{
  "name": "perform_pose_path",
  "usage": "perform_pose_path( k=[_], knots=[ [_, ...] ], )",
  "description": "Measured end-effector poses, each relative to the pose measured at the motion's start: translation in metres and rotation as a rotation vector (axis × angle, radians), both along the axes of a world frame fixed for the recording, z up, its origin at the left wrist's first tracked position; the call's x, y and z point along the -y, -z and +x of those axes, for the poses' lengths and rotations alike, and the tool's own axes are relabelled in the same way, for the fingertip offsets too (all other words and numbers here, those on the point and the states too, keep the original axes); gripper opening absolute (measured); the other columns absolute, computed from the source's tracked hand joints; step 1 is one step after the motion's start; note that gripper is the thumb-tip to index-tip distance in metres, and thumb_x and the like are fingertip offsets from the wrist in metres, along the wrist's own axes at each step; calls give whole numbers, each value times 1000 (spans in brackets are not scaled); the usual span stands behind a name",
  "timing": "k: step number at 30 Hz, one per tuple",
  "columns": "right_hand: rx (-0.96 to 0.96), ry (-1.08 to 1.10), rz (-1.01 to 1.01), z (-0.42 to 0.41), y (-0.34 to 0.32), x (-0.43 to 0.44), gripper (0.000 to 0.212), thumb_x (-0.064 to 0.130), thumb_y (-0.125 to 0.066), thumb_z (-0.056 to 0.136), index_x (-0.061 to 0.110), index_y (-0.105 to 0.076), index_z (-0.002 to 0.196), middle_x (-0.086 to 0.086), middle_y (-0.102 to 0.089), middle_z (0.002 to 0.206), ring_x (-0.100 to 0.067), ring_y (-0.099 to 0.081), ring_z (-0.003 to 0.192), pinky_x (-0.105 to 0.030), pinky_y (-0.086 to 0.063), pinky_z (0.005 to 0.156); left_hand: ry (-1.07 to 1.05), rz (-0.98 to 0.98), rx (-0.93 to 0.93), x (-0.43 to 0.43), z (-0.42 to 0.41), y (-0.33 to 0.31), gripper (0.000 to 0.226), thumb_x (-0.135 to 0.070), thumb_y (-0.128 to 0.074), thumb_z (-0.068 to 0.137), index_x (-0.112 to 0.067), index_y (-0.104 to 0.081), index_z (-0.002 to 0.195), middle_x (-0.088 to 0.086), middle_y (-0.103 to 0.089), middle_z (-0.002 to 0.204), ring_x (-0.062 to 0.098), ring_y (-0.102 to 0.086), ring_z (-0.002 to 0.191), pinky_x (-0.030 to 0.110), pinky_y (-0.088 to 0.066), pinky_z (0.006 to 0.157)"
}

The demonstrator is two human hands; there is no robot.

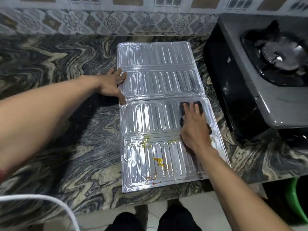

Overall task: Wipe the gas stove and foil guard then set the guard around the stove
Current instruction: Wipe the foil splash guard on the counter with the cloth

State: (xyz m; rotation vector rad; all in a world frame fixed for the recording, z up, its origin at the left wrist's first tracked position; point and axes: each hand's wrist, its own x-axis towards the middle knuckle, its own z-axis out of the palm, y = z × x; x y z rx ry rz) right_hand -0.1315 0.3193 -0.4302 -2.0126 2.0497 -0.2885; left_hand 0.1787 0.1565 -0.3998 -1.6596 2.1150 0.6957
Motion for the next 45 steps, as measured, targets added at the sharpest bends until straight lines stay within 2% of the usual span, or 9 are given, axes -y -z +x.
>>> perform_pose_path(
  k=[7, 13, 18, 22, 27, 30, 32, 35, 45],
  knots=[
    [43, -525, -12, 134, -5, -8, 85, 4, -57, 80, 12, -16, 155, -11, -14, 163, -24, -4, 151, -39, 7, 119, -1, 9, 5, 1, -3, -4, 127, -56, -80, 67, -27, 5, 156, -3, 19, 163, 23, 18, 150, 48, 1, 122],
    [92, -751, 87, 105, -2, -74, 86, 4, -54, 83, 17, -11, 157, -4, -7, 164, -17, 2, 151, -37, 10, 121, -15, 2, 13, 1, -3, -2, 129, -55, -81, 65, -27, 7, 156, -2, 20, 163, 24, 18, 150, 50, -1, 122],
    [6, -475, 52, 38, 6, -65, 99, -4, -57, 79, 22, -2, 157, -2, 0, 165, -14, 11, 149, -40, 3, 122, -21, -27, 16, -4, -4, -1, 125, -55, -80, 67, -29, 3, 157, 1, 19, 164, 29, 15, 150, 52, -2, 122],
    [6, -255, 60, -8, 3, -49, 84, -5, -48, 89, 19, -5, 157, -3, 2, 165, -16, 10, 150, -35, 9, 119, 0, -85, -9, -20, -4, 0, 111, -52, -75, 76, -31, -2, 157, 4, 10, 165, 36, 5, 150, 53, -9, 121],
    [57, -235, 61, -16, 5, -46, 64, 7, -34, 100, 17, -6, 157, -4, 0, 165, -16, 9, 150, -37, 8, 121, 116, -217, -18, -66, -17, -7, 87, -59, -57, 87, -45, -2, 153, -3, 11, 165, 31, -1, 152, 63, -16, 117],
    [61, -241, 65, -18, 5, -45, 58, 14, -29, 104, 17, -7, 157, -5, -1, 165, -17, 8, 151, -40, 6, 122, 181, -167, -12, -96, -24, -7, 101, -74, -58, 75, -48, 1, 153, -4, 16, 164, 29, 2, 151, 66, -18, 115],
    [60, -276, 84, -21, 5, -43, 58, 15, -29, 104, 16, -6, 157, -5, 0, 165, -18, 9, 151, -40, 5, 121, 178, -140, 36, -112, -24, -2, 108, -77, -61, 70, -48, 4, 153, -4, 17, 163, 33, 2, 151, 68, -20, 113],
    [60, -311, 80, -32, 7, -39, 60, 12, -32, 104, 16, -5, 157, -5, 0, 165, -18, 9, 151, -39, 5, 121, 159, -125, 51, -121, -21, 6, 101, -79, -56, 72, -56, 8, 147, -6, 17, 163, 35, 5, 151, 70, -19, 112],
    [42, -115, 35, -71, 8, -83, 68, 4, -42, 98, 12, -9, 156, -11, -2, 164, -22, 7, 151, -44, 4, 122, 141, -51, 139, -113, -29, 0, 103, -82, -53, 70, -57, 9, 147, -7, 16, 164, 41, 5, 149, 66, -15, 115]
  ],
)
